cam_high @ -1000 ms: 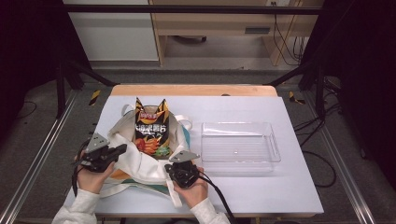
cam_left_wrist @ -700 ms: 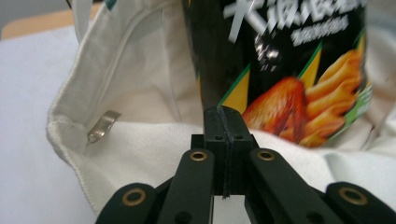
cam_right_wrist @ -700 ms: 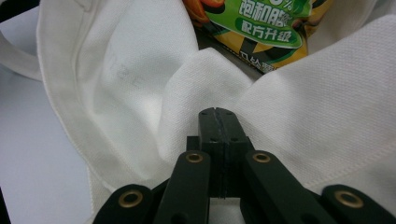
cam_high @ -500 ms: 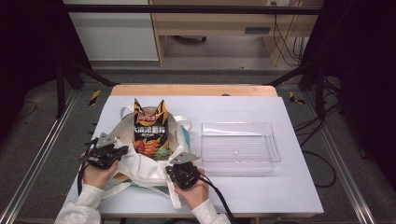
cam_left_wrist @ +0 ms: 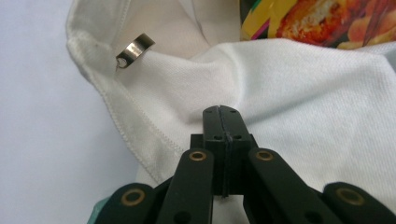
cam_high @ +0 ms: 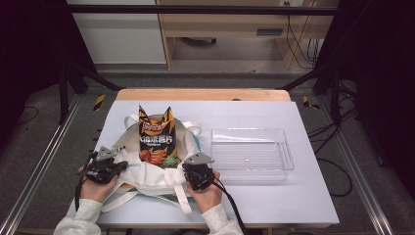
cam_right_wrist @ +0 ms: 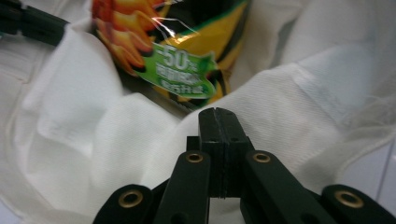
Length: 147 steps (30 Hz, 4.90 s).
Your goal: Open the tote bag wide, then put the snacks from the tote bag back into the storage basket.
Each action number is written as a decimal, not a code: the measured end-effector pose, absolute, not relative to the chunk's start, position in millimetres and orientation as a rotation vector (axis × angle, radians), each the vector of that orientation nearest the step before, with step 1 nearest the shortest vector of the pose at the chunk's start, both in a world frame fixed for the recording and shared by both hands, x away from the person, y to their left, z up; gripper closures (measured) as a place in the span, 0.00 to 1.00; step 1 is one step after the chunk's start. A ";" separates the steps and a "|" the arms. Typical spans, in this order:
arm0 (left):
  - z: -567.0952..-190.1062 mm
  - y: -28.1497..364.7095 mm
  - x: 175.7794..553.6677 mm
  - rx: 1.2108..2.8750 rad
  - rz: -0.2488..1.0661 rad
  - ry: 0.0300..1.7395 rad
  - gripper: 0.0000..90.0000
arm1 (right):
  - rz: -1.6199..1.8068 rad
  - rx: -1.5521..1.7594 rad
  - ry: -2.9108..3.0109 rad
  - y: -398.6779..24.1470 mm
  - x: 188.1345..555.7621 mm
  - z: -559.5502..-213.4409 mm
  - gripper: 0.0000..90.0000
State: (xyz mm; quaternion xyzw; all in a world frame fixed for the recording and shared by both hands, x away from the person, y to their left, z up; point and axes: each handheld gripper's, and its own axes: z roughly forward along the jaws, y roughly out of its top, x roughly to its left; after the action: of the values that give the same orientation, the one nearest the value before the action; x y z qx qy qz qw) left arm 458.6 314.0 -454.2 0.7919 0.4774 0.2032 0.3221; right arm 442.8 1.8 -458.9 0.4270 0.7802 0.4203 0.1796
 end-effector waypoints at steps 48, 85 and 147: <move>-441.7 337.4 440.5 1.902 0.586 1.219 0.92 | 1.247 1.226 2.143 -26.6 426.4 -475.7 0.94; -350.2 311.2 456.5 1.673 0.667 1.072 0.49 | 1.493 1.083 1.908 -41.0 452.2 -366.4 0.46; -354.8 271.6 479.7 1.758 0.567 1.045 0.93 | 1.526 1.006 2.021 27.2 482.7 -348.2 0.59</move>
State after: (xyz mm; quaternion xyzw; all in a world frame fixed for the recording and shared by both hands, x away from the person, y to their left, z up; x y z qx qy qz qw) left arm 479.7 271.6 -354.8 0.7230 0.4297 0.2334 0.4881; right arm 482.7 27.2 -348.2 0.3613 0.7256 0.5478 0.2070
